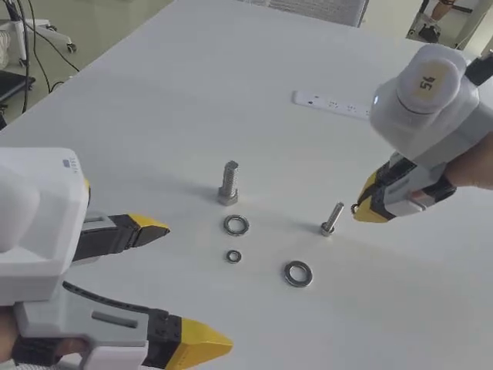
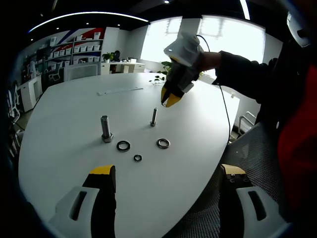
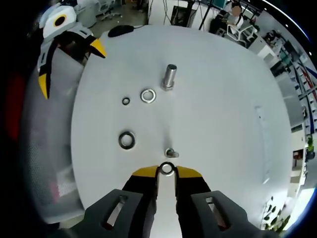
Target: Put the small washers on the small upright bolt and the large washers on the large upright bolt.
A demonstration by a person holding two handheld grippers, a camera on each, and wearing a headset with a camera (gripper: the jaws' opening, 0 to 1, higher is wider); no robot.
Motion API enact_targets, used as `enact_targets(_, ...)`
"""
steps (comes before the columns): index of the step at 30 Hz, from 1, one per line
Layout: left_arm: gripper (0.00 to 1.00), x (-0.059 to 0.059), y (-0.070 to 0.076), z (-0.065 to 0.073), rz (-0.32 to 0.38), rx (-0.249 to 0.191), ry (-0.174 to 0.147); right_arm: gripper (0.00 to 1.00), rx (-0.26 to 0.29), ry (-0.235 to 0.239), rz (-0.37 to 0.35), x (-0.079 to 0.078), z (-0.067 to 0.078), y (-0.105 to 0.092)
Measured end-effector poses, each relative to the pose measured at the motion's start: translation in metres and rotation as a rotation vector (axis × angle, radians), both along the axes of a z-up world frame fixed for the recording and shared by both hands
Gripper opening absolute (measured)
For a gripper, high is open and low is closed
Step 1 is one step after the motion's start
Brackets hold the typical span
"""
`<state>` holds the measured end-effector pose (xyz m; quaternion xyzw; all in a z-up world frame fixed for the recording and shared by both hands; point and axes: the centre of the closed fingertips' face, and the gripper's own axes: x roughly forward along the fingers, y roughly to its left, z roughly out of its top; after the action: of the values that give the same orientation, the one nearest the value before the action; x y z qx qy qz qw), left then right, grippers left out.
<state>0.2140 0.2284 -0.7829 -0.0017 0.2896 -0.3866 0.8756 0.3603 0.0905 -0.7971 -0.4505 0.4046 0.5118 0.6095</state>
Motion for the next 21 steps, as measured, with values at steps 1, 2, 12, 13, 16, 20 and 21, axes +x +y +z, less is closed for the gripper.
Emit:
enact_targets(1,0.86,0.000,0.000,0.000,0.000,0.000,0.000,0.14,0.000,-0.001,0.001,0.002,0.000,0.001)
enact_targets(2,0.86,0.000,0.000,0.000,0.001,0.000,0.000,0.14,-0.004,-0.002,0.006,0.003,0.000,0.002)
enact_targets(12,0.86,0.001,0.000,0.001,0.008,-0.002,-0.001,0.14,-0.021,-0.006,0.033,0.011,0.000,0.008)
enact_targets(13,0.86,0.001,0.000,0.001,0.008,-0.002,0.000,0.14,-0.024,-0.003,0.035,0.011,0.000,0.009)
enact_targets(16,0.86,0.001,0.000,0.000,0.009,-0.002,0.001,0.14,-0.029,0.004,0.041,0.011,-0.002,0.010)
enact_targets(20,0.86,0.002,0.000,0.001,0.013,-0.005,0.000,0.14,-0.034,0.012,0.044,0.012,-0.006,0.008)
enact_targets(21,0.86,0.002,0.000,0.000,0.013,-0.003,0.000,0.14,-0.038,0.013,0.045,0.011,-0.007,0.008)
